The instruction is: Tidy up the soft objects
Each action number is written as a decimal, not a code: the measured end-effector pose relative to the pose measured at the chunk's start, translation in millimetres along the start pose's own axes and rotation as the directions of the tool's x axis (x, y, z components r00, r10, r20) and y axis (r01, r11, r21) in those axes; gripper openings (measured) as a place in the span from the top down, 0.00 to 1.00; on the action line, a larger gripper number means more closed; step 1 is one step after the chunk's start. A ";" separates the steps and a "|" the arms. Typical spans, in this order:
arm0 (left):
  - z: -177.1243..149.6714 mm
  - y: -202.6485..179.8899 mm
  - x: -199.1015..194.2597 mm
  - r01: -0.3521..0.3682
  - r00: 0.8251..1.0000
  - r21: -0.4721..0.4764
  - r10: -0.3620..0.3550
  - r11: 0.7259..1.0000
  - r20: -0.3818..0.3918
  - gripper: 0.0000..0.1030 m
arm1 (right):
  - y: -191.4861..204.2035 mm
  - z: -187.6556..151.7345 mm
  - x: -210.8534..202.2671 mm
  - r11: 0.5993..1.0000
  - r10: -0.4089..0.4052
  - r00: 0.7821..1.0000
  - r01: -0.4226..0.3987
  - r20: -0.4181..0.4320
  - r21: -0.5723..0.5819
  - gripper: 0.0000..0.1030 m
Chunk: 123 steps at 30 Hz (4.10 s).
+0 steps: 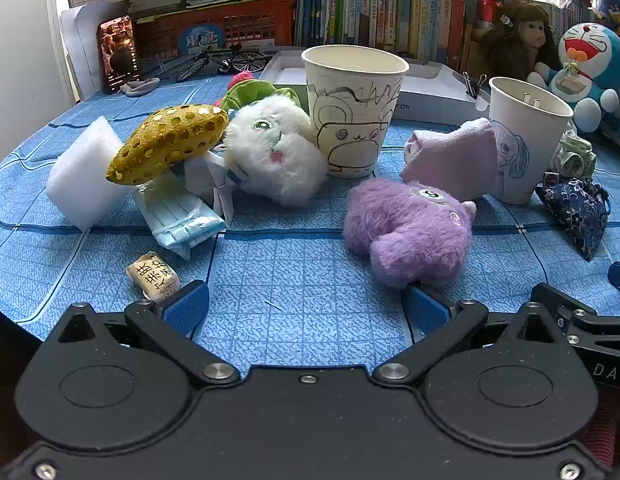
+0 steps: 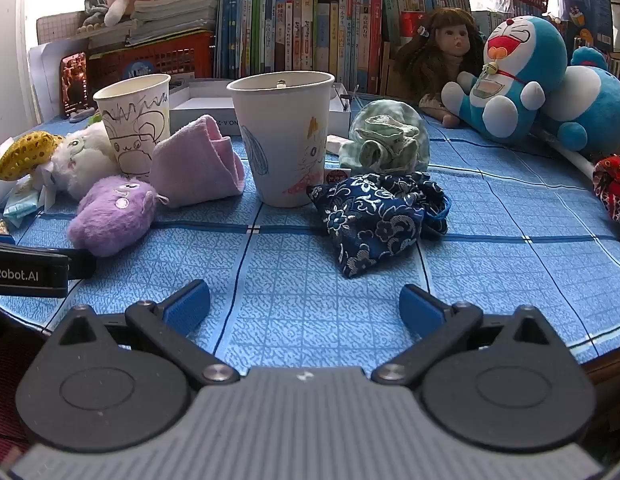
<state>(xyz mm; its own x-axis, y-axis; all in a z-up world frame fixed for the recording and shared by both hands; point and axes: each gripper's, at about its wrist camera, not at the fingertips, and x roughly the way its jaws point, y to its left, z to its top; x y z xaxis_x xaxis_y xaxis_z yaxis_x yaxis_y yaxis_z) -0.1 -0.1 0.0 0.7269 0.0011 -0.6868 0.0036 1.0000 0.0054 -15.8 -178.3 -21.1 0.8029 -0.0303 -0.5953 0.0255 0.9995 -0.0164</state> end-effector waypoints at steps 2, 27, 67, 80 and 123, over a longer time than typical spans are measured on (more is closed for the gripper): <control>-0.2 -0.1 -0.2 -0.001 1.000 0.000 0.001 1.000 0.001 0.00 | 0.1 0.1 0.1 1.000 0.000 1.000 0.000 -0.001 0.000 0.00; 0.2 0.0 0.2 0.000 1.000 0.000 0.000 1.000 -0.002 0.00 | 0.1 0.5 0.5 1.000 0.000 1.000 0.000 -0.003 0.000 0.00; 0.0 0.0 0.0 -0.001 1.000 0.001 0.001 1.000 0.000 0.00 | -0.2 0.5 1.0 1.000 0.000 1.000 0.000 -0.004 -0.002 0.00; 0.6 4.7 0.0 0.025 1.000 0.025 -0.025 0.999 0.008 0.00 | 0.1 0.6 2.1 1.000 0.005 1.000 -0.005 0.002 0.004 0.00; -2.4 78.8 -34.2 -0.018 0.988 -0.086 0.031 0.996 0.151 0.12 | 71.0 13.5 -8.6 0.944 0.284 0.943 -0.242 0.177 -0.226 0.05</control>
<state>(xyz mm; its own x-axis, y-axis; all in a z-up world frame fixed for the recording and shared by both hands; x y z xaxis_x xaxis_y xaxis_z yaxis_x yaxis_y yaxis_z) -26.3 78.7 22.1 0.8220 0.0313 -0.5686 -0.0689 0.9966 -0.0446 -12.9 -107.1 -6.3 0.8692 0.2547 -0.4239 -0.3044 0.9511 -0.0528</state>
